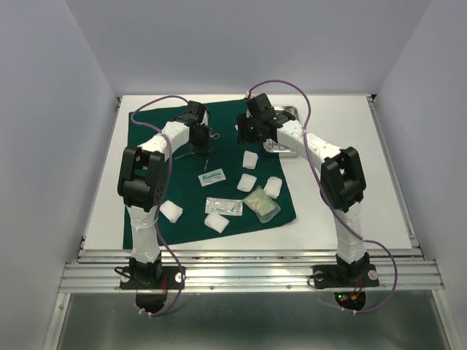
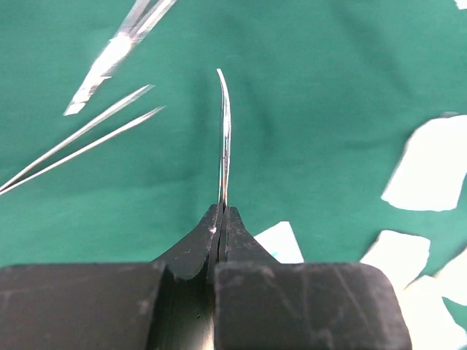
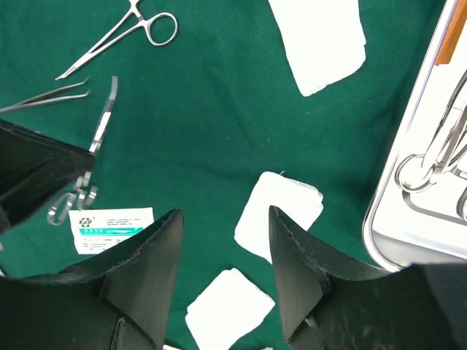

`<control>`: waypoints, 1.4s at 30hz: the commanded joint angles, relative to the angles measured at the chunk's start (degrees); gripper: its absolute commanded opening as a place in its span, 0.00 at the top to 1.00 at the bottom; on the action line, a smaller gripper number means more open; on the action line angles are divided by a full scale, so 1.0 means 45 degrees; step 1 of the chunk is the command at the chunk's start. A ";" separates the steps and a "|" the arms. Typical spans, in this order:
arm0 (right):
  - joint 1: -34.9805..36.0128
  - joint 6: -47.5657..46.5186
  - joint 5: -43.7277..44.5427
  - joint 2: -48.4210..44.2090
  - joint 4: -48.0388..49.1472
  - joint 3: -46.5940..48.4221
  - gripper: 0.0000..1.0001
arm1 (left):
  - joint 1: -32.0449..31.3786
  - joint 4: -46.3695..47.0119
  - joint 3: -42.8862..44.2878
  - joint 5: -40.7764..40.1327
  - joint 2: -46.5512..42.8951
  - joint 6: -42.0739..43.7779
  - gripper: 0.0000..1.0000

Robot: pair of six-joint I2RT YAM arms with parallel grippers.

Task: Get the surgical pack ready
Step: Adjust the medical item in the surgical kit, then pick up the medical item from the surgical kit.

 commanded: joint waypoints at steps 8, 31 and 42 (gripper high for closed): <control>0.0040 0.0108 0.0098 -0.0851 0.0503 -0.0047 0.44 | -0.0624 0.0407 0.1018 0.1466 -0.0185 -0.0662 0.82; 0.1445 0.1807 0.1092 0.2176 -0.1156 0.2822 0.44 | 0.1814 0.0580 -0.1187 0.0410 -0.3818 -0.1715 0.41; 0.1934 0.1905 0.1640 0.3973 -0.1684 0.4523 0.48 | 0.2365 0.0505 -0.2087 0.0860 -0.4327 -0.1423 0.41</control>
